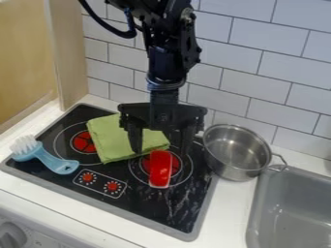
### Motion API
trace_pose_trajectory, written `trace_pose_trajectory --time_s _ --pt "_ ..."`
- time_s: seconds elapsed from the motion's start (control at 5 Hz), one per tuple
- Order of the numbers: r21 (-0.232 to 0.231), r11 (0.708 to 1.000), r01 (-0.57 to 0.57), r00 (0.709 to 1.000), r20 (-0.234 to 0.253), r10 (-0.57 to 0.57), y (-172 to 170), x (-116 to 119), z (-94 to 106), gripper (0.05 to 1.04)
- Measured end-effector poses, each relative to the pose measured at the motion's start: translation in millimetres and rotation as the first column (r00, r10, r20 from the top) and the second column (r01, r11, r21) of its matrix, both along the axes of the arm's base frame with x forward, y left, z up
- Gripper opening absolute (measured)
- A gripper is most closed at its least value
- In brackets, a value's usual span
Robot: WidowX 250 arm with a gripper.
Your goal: Move the silver pot to the top of the green towel
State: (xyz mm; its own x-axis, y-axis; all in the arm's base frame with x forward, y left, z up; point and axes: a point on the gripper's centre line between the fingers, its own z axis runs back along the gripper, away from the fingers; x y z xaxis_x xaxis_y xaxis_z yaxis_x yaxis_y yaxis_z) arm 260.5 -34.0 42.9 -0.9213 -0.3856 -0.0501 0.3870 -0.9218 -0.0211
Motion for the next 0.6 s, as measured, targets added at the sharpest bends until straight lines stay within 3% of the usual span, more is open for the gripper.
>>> trace_pose_trajectory --time_s 0.2,0.4,0.6 --pt "0.011 1.0 -0.003 0.998 -0.065 0.004 0.9 -15.4 -12.3 0.998" --pt "0.033 0.999 -0.008 0.996 -0.087 0.011 -4.3 -16.5 -9.5 0.998" --pt "0.036 0.999 0.003 0.998 -0.067 0.0 -14.8 -11.2 -3.9 0.998"
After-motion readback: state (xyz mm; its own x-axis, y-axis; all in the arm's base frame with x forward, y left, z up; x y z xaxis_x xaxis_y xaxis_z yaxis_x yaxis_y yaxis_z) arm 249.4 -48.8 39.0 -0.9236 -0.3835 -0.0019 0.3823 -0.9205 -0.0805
